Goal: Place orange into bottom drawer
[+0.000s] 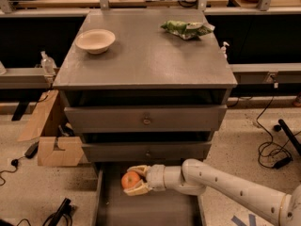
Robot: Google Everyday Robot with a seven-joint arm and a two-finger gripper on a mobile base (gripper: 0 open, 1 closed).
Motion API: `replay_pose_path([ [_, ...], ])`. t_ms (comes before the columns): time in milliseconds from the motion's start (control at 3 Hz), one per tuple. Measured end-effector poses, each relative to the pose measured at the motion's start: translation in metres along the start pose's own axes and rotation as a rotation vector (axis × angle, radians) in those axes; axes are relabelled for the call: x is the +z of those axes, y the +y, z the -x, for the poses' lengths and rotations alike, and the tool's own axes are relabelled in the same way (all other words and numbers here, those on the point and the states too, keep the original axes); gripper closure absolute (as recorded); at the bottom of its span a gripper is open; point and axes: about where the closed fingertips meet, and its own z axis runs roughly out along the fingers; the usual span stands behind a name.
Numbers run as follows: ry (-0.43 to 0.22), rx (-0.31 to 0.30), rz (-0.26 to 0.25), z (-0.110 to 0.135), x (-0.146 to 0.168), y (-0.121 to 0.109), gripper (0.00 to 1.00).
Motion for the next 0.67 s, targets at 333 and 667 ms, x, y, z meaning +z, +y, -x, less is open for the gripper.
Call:
replay_pose_path([
  [333, 0.000, 0.000, 0.000, 0.000, 0.000, 0.000, 1.00],
  [667, 0.018, 0.033, 0.014, -0.015, 0.012, 0.000, 1.00],
])
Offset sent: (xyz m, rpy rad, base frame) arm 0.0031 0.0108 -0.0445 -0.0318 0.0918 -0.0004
